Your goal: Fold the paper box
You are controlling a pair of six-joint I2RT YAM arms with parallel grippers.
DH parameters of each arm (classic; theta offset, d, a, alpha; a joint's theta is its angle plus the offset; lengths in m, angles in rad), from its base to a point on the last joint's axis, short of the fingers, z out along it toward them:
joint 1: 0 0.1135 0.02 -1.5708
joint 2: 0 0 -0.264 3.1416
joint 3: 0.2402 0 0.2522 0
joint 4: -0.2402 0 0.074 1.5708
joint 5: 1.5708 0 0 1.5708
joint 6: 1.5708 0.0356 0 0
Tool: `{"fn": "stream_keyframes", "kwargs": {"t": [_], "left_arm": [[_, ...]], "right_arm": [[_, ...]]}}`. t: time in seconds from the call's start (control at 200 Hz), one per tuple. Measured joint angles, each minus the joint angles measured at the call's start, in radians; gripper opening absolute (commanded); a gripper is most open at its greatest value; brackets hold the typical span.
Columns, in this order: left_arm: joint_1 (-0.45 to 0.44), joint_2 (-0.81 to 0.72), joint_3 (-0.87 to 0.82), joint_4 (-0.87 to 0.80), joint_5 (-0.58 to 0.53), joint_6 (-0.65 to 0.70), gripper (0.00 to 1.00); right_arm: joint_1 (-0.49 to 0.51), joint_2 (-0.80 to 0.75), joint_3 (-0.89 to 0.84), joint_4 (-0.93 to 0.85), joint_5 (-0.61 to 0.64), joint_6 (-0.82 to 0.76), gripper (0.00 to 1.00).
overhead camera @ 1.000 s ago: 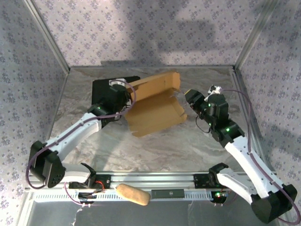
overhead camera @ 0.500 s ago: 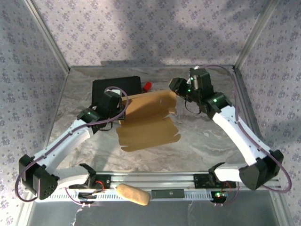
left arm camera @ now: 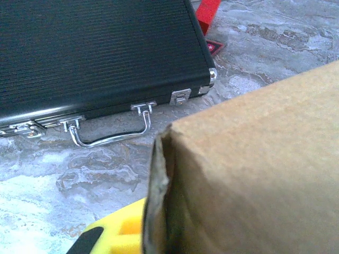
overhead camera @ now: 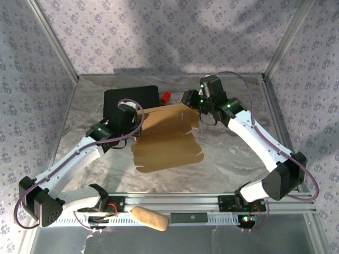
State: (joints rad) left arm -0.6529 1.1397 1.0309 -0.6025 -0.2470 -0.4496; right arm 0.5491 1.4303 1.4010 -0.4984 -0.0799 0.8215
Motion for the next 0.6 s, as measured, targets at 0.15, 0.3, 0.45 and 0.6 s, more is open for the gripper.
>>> {"fn": "stream_keyframes", "kwargs": {"t": [0.15,0.3,0.45,0.6], "left_arm": [[-0.002,-0.001,0.000,0.000,-0.004,0.003,0.00],[-0.014,-0.014,-0.015,0.002,-0.011,0.011,0.00],[-0.043,-0.034,-0.033,0.014,-0.034,0.034,0.00],[-0.057,-0.055,-0.069,0.050,-0.051,0.041,0.00]], "right_arm": [[0.003,-0.005,-0.013,0.000,-0.003,0.000,0.41],[0.007,-0.014,-0.024,-0.015,0.005,-0.016,0.41],[0.006,-0.104,-0.083,-0.045,0.051,-0.030,0.44],[-0.049,-0.279,-0.226,-0.014,0.055,0.023,0.44]]}}
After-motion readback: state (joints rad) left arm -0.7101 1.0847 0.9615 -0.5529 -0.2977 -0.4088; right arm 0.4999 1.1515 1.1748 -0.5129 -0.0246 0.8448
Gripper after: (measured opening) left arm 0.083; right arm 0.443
